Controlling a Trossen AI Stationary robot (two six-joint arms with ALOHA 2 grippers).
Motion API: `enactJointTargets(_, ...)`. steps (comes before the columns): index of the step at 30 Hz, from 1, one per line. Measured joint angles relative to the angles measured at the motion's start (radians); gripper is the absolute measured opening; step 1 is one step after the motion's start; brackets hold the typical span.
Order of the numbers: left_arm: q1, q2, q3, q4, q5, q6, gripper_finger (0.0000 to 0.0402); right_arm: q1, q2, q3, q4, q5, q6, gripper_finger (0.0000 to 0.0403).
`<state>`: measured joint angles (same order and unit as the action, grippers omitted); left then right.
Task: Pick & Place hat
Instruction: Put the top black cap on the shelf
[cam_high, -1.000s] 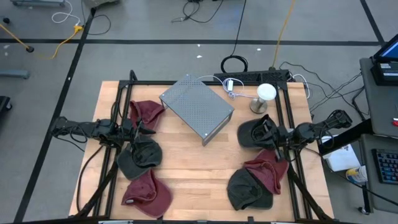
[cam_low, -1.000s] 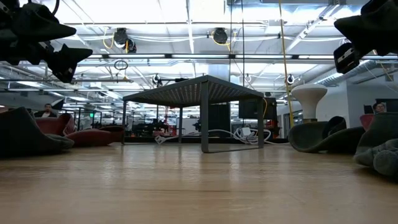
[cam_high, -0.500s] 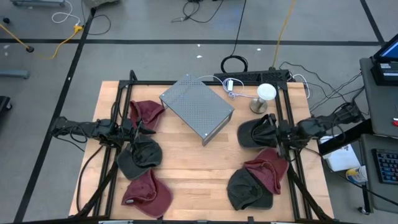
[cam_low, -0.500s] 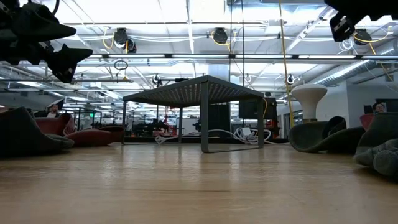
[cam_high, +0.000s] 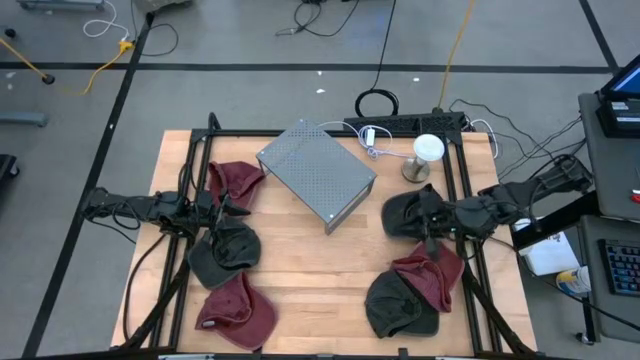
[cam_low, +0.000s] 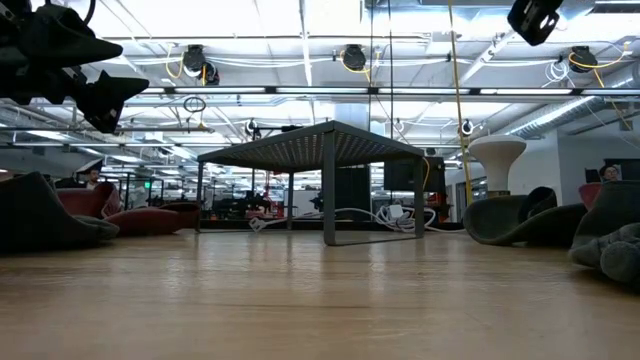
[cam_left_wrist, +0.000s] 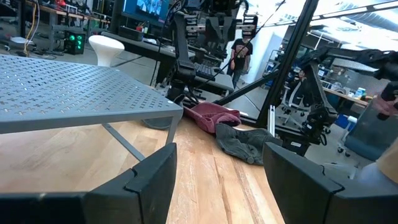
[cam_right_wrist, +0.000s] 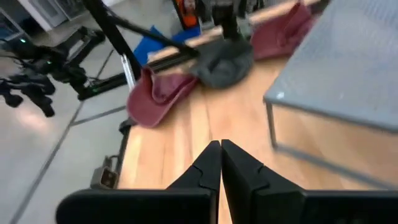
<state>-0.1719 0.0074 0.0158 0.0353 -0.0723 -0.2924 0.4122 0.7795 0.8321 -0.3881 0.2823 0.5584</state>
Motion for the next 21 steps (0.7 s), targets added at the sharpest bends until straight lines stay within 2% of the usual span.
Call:
enactJointTargets(14,0.0,0.0,0.0,0.0,0.0,0.0,0.0241,-0.002,0.16,0.292,-0.521,-0.041,0.318,0.0009)
enactJointTargets(21,0.0,0.0,0.0,-0.001,-0.001,0.0,0.0241,-0.026,0.251,0.444,-0.737,-0.149,0.395,0.0009)
